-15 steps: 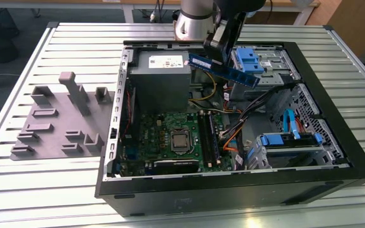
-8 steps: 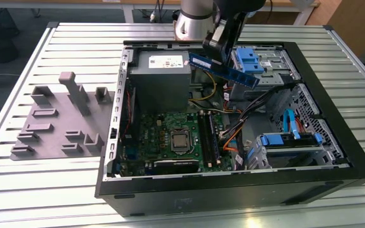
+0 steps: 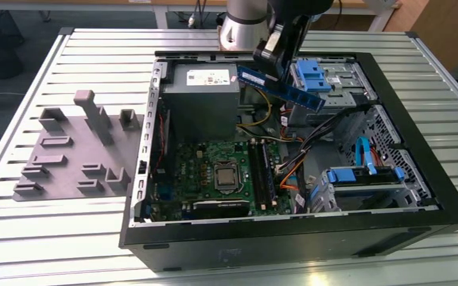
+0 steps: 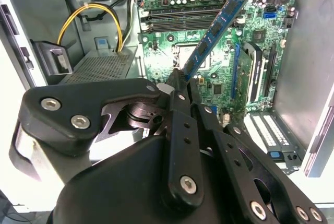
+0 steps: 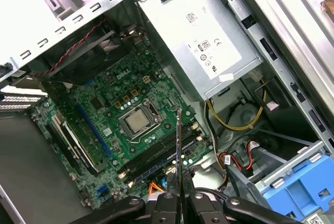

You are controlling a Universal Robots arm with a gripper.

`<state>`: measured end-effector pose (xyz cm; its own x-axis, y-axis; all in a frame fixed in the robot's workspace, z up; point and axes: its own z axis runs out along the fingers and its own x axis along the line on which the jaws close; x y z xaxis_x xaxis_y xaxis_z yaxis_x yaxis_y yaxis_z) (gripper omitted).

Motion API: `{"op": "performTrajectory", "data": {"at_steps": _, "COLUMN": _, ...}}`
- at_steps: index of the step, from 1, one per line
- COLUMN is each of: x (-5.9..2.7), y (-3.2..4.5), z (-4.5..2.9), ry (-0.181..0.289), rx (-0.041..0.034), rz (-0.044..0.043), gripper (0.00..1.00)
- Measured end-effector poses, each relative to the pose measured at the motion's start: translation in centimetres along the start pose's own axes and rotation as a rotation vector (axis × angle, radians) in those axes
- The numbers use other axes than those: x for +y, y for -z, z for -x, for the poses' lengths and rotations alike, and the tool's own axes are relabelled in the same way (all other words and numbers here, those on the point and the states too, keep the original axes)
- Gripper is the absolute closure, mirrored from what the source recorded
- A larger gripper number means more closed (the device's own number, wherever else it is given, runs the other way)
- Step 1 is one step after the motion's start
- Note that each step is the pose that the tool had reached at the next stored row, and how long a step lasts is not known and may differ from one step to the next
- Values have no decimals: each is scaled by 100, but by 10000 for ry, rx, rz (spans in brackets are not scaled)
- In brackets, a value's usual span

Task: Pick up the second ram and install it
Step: 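Insert the second ram into the second slot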

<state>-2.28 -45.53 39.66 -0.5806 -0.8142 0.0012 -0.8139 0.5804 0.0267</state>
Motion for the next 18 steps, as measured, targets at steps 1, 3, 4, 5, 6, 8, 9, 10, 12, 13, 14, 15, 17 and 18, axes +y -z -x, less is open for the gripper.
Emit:
{"op": "performTrajectory", "data": {"at_steps": 1, "x": 0, "y": 0, "z": 0, "ry": -35, "rx": -1, "rz": 0, "gripper": 86}}
{"op": "performTrajectory", "data": {"at_steps": 3, "x": 0, "y": 0, "z": 0, "ry": -108, "rx": -3, "rz": 0, "gripper": 86}}
{"op": "performTrajectory", "data": {"at_steps": 4, "x": 0, "y": 0, "z": 0, "ry": -145, "rx": -3, "rz": 0, "gripper": 86}}
{"op": "performTrajectory", "data": {"at_steps": 5, "x": 0, "y": 0, "z": 0, "ry": -186, "rx": -5, "rz": 0, "gripper": 86}}
{"op": "performTrajectory", "data": {"at_steps": 6, "x": 0, "y": 0, "z": 0, "ry": -223, "rx": -6, "rz": 0, "gripper": 86}}
{"op": "performTrajectory", "data": {"at_steps": 8, "x": 0, "y": -1, "z": 0, "ry": -293, "rx": -8, "rz": 0, "gripper": 86}}
{"op": "performTrajectory", "data": {"at_steps": 9, "x": 0, "y": -1, "z": 0, "ry": -327, "rx": -9, "rz": 0, "gripper": 86}}
{"op": "performTrajectory", "data": {"at_steps": 10, "x": 0, "y": -1, "z": 0, "ry": -364, "rx": -10, "rz": 0, "gripper": 86}}
{"op": "performTrajectory", "data": {"at_steps": 12, "x": 0, "y": -1, "z": 0, "ry": -440, "rx": -12, "rz": 0, "gripper": 86}}
{"op": "performTrajectory", "data": {"at_steps": 13, "x": 0, "y": -1, "z": 0, "ry": -478, "rx": -13, "rz": 0, "gripper": 86}}
{"op": "performTrajectory", "data": {"at_steps": 14, "x": 0, "y": -1, "z": 0, "ry": -516, "rx": -14, "rz": 1, "gripper": 86}}
{"op": "performTrajectory", "data": {"at_steps": 15, "x": 0, "y": -1, "z": 0, "ry": -554, "rx": -15, "rz": 1, "gripper": 86}}
{"op": "performTrajectory", "data": {"at_steps": 17, "x": 0, "y": -1, "z": 0, "ry": -630, "rx": -17, "rz": 1, "gripper": 86}}
{"op": "performTrajectory", "data": {"at_steps": 18, "x": 0, "y": -1, "z": 0, "ry": -668, "rx": -18, "rz": 1, "gripper": 86}}
